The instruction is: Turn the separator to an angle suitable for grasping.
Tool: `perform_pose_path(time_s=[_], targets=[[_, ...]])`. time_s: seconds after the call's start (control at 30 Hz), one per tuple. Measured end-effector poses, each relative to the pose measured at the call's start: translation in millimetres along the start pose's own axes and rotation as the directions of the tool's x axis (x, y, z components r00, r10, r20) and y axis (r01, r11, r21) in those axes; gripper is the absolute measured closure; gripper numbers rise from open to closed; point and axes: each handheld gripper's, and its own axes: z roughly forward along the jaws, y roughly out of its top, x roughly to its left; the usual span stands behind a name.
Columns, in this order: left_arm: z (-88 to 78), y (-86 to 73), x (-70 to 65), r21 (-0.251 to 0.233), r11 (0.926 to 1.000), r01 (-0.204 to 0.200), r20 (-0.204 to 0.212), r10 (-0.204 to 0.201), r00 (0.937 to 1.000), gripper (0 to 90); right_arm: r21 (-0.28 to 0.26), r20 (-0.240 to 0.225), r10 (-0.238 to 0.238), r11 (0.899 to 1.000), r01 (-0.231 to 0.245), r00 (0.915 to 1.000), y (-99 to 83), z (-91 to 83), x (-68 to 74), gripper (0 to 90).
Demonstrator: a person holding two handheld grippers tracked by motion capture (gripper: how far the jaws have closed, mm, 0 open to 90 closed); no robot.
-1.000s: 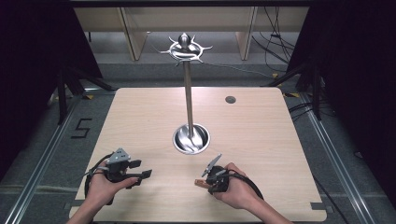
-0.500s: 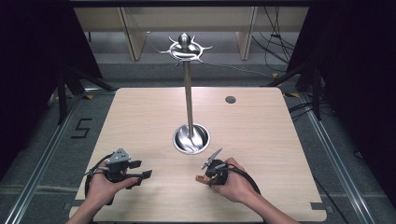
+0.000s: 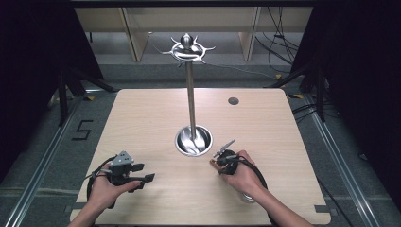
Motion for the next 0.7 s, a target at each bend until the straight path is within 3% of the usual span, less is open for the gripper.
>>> perform_pose_path(time_s=[0.03,0.2,0.23,0.4,0.47,0.53,0.67,0.7], targets=[[0.3,0.1,-0.3,0.001,1.0000,0.001,0.005,-0.001,1.0000,35.6,-0.002,0.021,0.016,1.000,-0.016,0.9997,-2.3,0.1,-7.0,90.0],[1.0,0.3,0.5,0.021,0.9998,-0.004,-0.009,0.004,1.0000,35.6,-0.001,0.026,0.067,0.998,-0.067,0.9975,-5.1,-1.5,-18.4,90.0],[1.2,0.2,-0.6,0.016,0.9999,-0.001,0.001,0.001,1.0000,35.5,-0.002,0.029,0.104,0.995,-0.104,0.9941,-6.1,-2.1,-24.4,90.0],[1.1,0.3,-1.2,0.014,0.9999,-0.001,0.003,0.001,1.0000,35.5,-0.017,0.034,0.143,0.990,-0.142,0.9892,-8.2,-3.3,-36.4,90.0],[1.6,-0.2,-1.3,0.008,1.0000,-0.001,-0.009,0.001,1.0000,35.5,-0.023,0.031,0.167,0.986,-0.167,0.9854,-10.0,-4.0,-42.2,90.0],[1.6,0.5,-1.1,0.015,0.9999,-0.005,0.005,0.005,1.0000,35.5,-0.015,0.040,0.196,0.980,-0.196,0.9797,-11.5,-4.8,-48.1,90.0],[2.0,0.2,-2.3,0.010,0.9999,0.002,0.001,-0.002,1.0000,35.5,-0.038,0.060,0.207,0.978,-0.205,0.9765,-13.0,-5.8,-53.3,90.0],[2.1,-0.1,-2.1,0.013,0.9999,-0.003,0.009,0.003,1.0000,35.5,-0.037,0.102,0.205,0.979,-0.202,0.9734,-13.7,-5.6,-58.0,90.0]])
